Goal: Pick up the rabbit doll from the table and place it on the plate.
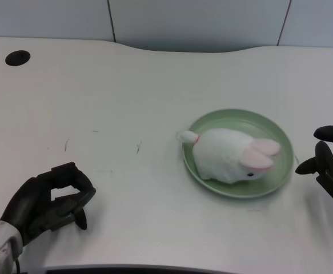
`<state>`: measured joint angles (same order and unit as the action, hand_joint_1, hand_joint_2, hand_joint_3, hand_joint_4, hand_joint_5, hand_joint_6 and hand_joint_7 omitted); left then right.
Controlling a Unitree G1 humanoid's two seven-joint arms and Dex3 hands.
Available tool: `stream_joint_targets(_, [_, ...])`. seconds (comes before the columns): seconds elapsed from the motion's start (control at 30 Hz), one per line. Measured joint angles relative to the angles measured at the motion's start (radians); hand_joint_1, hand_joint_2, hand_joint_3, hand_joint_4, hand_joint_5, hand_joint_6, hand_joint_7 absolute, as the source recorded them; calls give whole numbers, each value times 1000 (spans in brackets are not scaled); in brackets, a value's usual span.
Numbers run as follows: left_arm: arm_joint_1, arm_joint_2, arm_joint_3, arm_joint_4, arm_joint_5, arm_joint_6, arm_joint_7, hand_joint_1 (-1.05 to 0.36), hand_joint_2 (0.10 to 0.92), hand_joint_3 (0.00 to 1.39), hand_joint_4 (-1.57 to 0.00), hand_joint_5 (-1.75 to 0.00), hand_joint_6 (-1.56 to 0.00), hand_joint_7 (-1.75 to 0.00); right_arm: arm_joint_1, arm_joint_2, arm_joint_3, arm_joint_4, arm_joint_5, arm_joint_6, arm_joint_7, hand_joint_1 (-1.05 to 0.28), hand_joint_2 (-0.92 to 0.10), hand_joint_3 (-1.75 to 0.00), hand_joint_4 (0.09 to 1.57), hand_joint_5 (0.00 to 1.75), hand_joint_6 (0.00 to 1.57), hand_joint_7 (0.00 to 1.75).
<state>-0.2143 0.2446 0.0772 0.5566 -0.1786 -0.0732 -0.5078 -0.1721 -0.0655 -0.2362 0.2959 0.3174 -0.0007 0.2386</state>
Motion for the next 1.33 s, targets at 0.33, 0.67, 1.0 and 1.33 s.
stream_joint_targets(0.33, [-11, -6, 1, 34, 1, -6, 0, -477, 921, 396, -749, -1746, -532, -1730, -7, -7, -1, 8, -9, -20, -3, -263, -921, -712, 373, 1746, -1, 1734])
stream_joint_targets(0.67, [-34, -6, 4, 61, 0, -7, 0, -486, 921, 388, -758, -1746, -552, -1729, -17, -6, -5, 20, 6, -16, -6, -254, -921, -720, 422, 1746, 9, 1744])
stream_joint_targets(1.0, [-40, -6, 4, 64, 1, -21, -2, -490, 921, 393, -758, -1746, -528, -1746, -24, -9, -8, 35, 4, -15, -11, -262, -921, -681, 401, 1746, 21, 1745])
stream_joint_targets(1.33, [-40, -6, 3, 62, 12, -14, 4, -503, 921, 393, -757, -1746, -536, -1728, -24, -9, -7, 7, 2, 13, -23, -234, -921, -715, 383, 1746, 16, 1728])
